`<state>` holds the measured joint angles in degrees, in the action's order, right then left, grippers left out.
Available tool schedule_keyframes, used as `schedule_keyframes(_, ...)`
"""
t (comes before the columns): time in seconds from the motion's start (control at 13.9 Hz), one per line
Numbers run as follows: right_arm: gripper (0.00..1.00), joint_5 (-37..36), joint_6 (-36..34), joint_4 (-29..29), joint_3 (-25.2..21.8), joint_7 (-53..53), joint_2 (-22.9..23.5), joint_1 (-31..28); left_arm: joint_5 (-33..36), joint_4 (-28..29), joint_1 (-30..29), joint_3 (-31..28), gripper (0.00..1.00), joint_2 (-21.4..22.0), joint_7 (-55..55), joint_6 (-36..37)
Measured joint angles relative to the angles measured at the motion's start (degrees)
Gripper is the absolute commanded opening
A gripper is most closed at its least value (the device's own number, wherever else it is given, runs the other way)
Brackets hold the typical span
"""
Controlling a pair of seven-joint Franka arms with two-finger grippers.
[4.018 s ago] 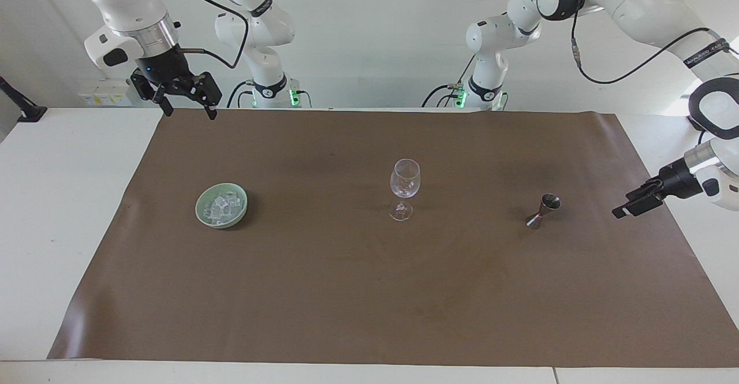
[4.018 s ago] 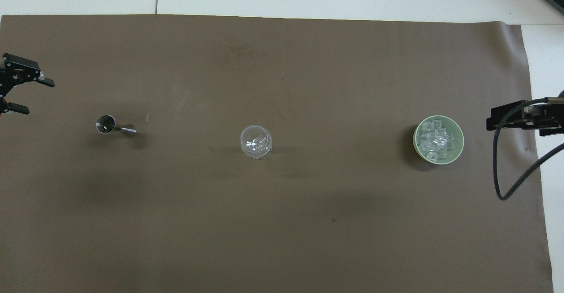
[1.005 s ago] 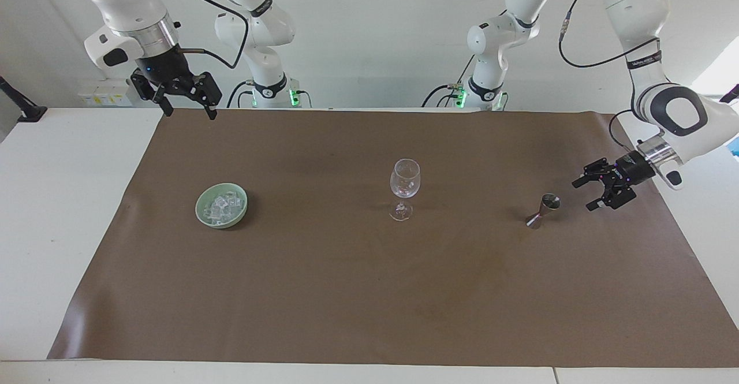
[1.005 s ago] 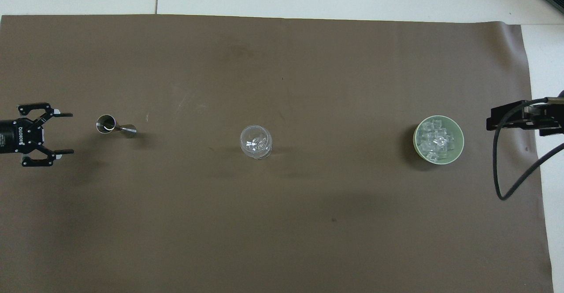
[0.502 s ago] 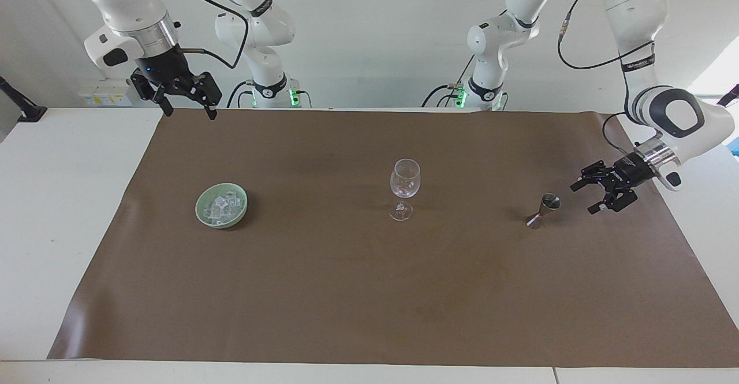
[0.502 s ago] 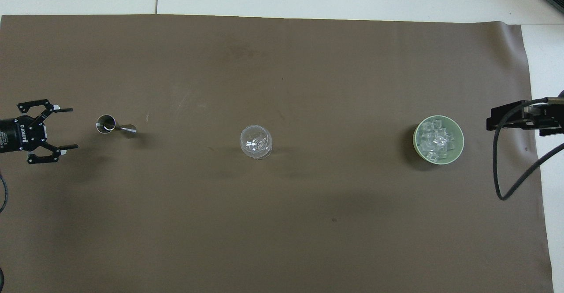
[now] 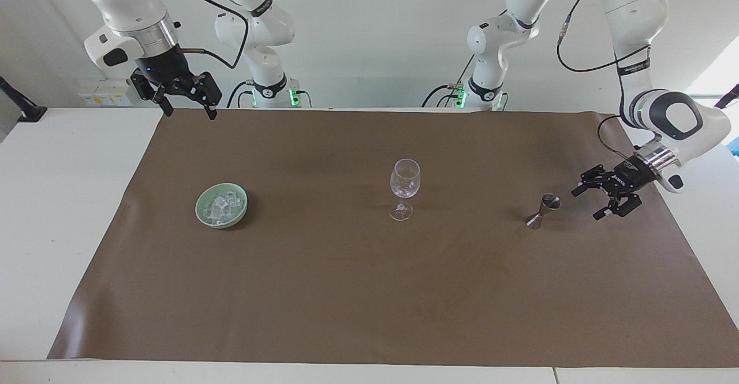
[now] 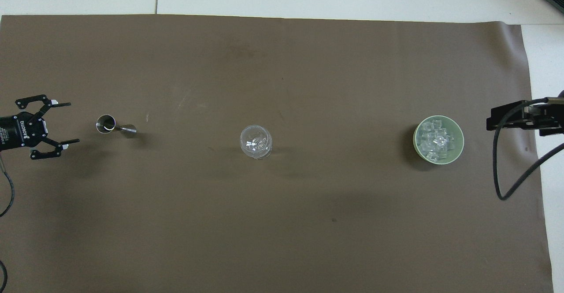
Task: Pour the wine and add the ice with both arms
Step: 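Advance the open left gripper around the metal jigger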
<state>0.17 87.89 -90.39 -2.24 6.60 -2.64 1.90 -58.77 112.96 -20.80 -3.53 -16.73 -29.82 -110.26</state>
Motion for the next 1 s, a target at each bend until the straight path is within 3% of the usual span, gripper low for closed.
schedule_keyframes(1.0, 1.00, 0.0, 0.0, 0.0, 0.0, 0.0, 0.0, 0.0, -14.4, 8.0, 0.2, 0.3, 1.00, -0.5, -1.6, -6.2)
